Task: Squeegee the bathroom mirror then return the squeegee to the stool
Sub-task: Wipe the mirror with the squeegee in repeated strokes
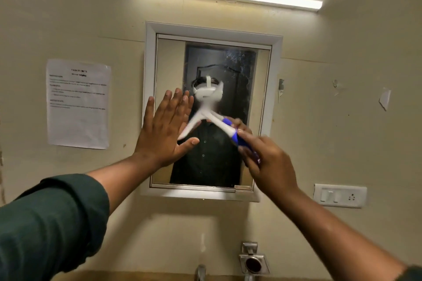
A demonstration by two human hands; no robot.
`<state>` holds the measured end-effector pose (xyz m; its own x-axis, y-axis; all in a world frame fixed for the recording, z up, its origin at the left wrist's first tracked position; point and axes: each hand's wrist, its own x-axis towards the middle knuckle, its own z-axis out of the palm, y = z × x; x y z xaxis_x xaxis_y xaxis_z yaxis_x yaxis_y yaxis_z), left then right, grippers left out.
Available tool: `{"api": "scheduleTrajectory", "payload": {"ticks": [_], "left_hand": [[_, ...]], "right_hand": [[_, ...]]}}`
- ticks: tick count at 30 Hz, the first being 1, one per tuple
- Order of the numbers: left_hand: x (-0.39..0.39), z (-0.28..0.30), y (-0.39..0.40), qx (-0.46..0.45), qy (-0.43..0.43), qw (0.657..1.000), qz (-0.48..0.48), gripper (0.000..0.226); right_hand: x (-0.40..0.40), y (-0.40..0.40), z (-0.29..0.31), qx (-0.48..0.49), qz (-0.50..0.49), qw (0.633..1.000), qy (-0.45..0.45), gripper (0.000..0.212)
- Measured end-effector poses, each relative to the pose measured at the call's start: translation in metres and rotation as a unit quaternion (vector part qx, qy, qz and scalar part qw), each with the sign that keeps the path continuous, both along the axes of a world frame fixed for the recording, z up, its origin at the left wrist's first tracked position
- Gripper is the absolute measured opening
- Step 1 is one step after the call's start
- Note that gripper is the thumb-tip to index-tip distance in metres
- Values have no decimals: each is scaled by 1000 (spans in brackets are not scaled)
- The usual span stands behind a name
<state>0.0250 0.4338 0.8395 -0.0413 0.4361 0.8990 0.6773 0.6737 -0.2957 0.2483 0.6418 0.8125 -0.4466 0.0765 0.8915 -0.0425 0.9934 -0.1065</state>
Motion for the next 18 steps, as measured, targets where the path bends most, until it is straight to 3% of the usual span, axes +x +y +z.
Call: {"api": "scheduleTrajectory", "payload": {"ticks": [3, 7, 11, 18], "left_hand": [[5, 7, 0, 6, -10, 1000, -3, 98], [8, 0, 0, 3, -7, 1000, -13, 100], [4, -7, -3, 9, 20, 1000, -6, 98], [1, -13, -4, -3, 26, 1000, 0, 98]], "right_hand": [[-11, 2, 62, 133, -37, 990, -20, 43], [-24, 11, 100, 223, -72, 972, -20, 41], [-23, 29, 103, 254, -99, 962, -29, 43], [15, 78, 83, 227, -114, 967, -23, 45]]}}
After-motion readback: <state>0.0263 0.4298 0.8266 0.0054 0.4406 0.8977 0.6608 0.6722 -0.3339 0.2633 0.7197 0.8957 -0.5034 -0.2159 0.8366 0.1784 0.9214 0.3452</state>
